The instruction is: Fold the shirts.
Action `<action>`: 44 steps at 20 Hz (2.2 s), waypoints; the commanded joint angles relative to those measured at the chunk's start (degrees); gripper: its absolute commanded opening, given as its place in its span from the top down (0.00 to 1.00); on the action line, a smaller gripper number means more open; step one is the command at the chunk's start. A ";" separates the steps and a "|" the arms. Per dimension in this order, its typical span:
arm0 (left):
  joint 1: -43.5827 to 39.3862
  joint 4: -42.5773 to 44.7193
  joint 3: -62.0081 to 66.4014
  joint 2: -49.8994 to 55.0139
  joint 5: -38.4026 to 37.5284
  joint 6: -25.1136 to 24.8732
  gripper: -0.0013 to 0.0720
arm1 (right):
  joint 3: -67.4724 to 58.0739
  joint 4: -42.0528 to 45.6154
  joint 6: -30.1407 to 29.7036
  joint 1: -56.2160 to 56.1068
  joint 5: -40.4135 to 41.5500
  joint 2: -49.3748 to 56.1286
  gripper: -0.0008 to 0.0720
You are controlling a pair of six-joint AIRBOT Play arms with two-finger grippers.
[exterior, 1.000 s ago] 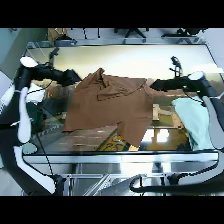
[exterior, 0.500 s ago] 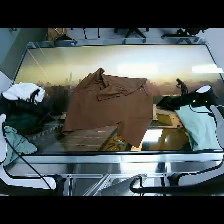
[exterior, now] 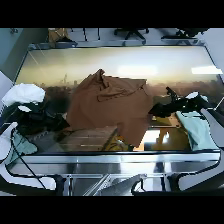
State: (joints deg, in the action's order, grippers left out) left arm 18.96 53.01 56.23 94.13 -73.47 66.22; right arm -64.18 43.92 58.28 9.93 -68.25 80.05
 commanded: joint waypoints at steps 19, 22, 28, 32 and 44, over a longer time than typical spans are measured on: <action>-2.99 -5.09 63.98 -46.71 -5.09 4.35 0.97 | -35.32 2.60 -5.20 -2.54 19.04 -52.92 0.96; -2.99 5.11 64.11 -51.69 0.70 4.33 0.97 | -35.41 6.60 -5.16 -2.54 20.59 -54.90 0.96; -3.15 -0.46 43.54 -48.57 2.01 -1.55 0.97 | -32.81 5.68 -3.61 -2.56 11.15 -41.99 0.96; -5.73 -6.14 33.18 -31.93 5.29 -8.39 0.97 | -25.40 4.42 -5.05 -2.67 15.54 -24.50 0.96; -8.63 1.97 56.78 19.67 -9.42 1.44 0.02 | -24.83 -0.44 -4.92 -1.66 18.75 5.22 0.42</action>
State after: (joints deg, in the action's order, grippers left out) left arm 9.58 49.32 104.73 106.94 -73.41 61.80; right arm -88.95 43.88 53.10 6.83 -46.24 84.66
